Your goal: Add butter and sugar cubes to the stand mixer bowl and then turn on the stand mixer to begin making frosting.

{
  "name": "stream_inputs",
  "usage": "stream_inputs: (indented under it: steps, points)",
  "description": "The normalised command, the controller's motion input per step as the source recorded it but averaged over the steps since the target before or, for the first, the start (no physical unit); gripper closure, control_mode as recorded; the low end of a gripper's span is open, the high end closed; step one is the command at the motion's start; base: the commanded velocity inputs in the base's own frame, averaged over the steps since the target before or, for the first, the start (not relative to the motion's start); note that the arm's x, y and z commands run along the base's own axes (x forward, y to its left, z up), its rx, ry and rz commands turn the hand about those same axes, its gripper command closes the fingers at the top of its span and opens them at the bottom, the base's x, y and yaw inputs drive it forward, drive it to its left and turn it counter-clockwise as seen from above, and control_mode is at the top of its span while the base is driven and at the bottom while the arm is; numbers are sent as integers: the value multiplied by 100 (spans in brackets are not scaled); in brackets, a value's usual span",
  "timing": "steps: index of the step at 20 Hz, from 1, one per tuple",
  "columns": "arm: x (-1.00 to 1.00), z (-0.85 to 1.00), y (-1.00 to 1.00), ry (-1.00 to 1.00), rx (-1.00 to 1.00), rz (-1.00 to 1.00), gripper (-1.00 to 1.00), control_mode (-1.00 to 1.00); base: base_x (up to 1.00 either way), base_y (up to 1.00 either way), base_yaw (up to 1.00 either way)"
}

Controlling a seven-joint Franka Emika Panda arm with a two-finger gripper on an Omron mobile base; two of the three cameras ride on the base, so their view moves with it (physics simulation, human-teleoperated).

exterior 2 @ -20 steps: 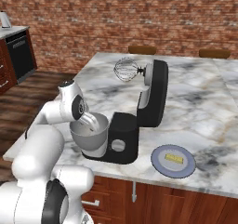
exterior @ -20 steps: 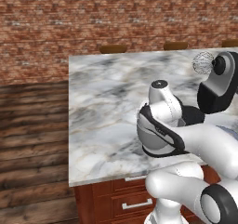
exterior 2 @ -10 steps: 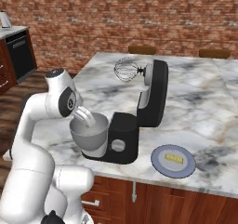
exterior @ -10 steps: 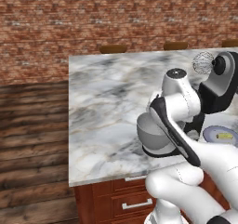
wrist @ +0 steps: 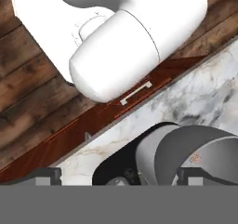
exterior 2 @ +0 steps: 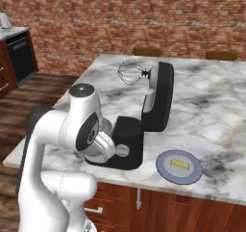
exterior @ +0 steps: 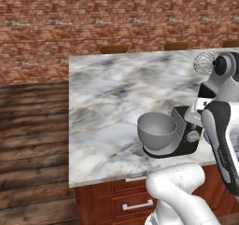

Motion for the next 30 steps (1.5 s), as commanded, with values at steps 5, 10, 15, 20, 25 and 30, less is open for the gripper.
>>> stream_inputs:
  steps: [5, 10, 15, 20, 25, 30]
  points:
    - [-89, 15, -73, 0, 5, 7, -100, -100, 0, 0, 0]
    - [-52, 26, -67, -2, 0, 12, -100, -100, 0, 0, 0]
    - [-2, 15, -52, -13, -3, 18, -100, -100, 0, 0, 0]
    - [10, -1, -32, -12, -17, 26, -100, -100, 0, 0, 0]
    - [43, -11, -9, -2, -24, 32, -100, -100, 0, 0, 0]
    - [42, -19, -50, 0, -9, 41, -100, -100, 0, 0, 0]
